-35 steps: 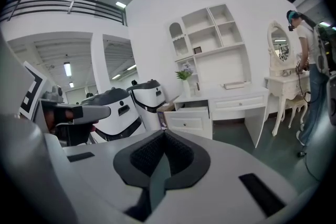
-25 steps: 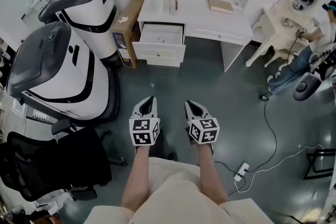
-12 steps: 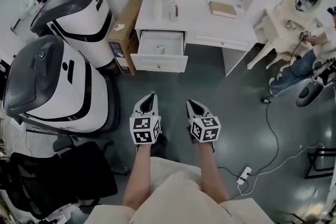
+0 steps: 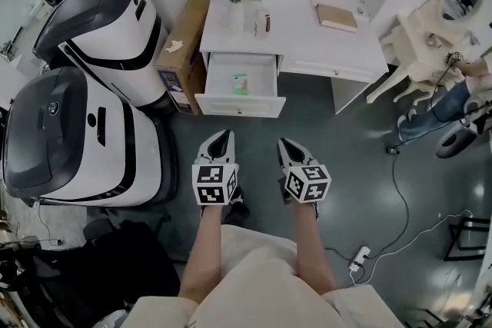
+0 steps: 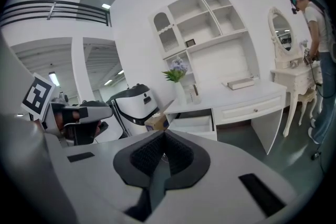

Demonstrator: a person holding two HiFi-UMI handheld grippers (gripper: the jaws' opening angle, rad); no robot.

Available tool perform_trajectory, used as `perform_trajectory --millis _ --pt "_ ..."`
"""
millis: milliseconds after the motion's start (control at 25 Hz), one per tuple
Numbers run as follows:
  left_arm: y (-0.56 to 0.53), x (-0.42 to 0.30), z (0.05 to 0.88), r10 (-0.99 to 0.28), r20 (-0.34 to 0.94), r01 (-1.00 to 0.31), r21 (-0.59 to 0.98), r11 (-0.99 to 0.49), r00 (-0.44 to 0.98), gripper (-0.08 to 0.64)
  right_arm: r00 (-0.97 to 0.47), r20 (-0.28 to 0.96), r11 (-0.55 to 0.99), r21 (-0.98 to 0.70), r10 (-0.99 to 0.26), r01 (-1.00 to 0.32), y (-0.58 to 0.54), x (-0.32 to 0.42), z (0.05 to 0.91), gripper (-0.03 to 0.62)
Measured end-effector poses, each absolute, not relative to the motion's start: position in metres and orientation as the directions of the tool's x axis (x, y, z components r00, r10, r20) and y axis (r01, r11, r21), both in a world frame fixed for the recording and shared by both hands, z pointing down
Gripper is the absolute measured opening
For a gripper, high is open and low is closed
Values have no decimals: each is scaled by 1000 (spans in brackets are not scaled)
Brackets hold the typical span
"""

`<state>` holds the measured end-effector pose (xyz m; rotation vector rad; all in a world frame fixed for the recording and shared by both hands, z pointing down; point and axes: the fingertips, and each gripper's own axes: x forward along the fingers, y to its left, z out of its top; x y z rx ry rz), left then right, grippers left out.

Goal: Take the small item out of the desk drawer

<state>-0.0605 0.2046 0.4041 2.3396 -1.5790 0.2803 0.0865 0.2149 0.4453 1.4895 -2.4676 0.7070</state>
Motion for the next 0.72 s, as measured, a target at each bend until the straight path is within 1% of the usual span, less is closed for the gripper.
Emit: perform_trajectory --millis 120,280,720 --pt "174 -70 410 -859 337 -923 150 -355 385 17 -483 400 383 -306 -779 -871 186 74 452 25" --pt "136 -82 417 -850 335 -912 200 -357 406 17 -473 420 365 -313 -775 -876 154 61 466 25" --pt "50 -99 443 -813 386 -900 205 -385 436 17 -469 454 340 -340 -758 -877 73 42 485 25"
